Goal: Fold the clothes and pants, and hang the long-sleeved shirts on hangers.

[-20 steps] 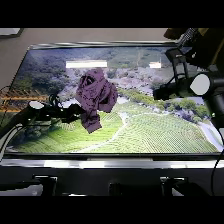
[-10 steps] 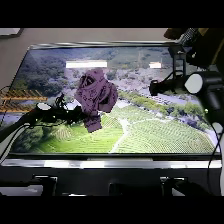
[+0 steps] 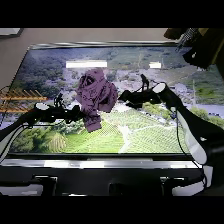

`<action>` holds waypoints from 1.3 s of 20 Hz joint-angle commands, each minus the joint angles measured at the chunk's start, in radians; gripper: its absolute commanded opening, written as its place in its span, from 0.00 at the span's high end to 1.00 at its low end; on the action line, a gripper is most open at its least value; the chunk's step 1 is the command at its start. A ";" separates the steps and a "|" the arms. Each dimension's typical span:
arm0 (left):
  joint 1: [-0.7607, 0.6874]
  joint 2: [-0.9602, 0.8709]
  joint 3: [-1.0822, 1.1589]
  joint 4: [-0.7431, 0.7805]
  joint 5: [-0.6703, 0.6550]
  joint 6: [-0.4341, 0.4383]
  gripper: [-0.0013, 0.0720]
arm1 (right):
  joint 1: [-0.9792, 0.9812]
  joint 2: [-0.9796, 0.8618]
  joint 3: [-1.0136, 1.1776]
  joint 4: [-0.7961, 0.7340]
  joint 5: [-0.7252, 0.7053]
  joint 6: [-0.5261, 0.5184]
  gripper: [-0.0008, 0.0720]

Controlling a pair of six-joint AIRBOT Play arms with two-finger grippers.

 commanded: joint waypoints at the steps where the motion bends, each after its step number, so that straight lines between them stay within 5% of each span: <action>1: 0.002 -0.001 0.000 0.000 -0.001 -0.001 0.95 | 0.051 -0.093 0.000 0.188 -0.121 -0.094 0.06; 6: 0.002 -0.001 0.000 0.000 -0.007 0.000 0.95 | 0.109 -0.150 0.001 0.273 -0.177 -0.101 0.12; 8: 0.002 -0.001 0.000 0.000 -0.008 0.000 0.95 | 0.120 -0.154 0.001 0.273 -0.209 -0.118 0.41; 9: 0.002 -0.001 0.000 0.000 -0.008 0.000 0.95 | 0.119 -0.153 0.001 0.274 -0.224 -0.120 0.71; 11: 0.002 0.003 0.010 0.005 -0.016 0.004 0.95 | 0.119 -0.133 0.003 0.268 -0.251 -0.131 0.92; 18: 0.111 0.157 0.422 0.219 -0.115 -0.046 0.96 | -0.023 0.254 0.089 -0.103 -0.205 0.050 0.93; 26: 0.222 0.438 1.061 0.284 -0.127 -0.047 0.96 | -0.074 0.689 0.465 -0.413 -0.038 0.099 0.92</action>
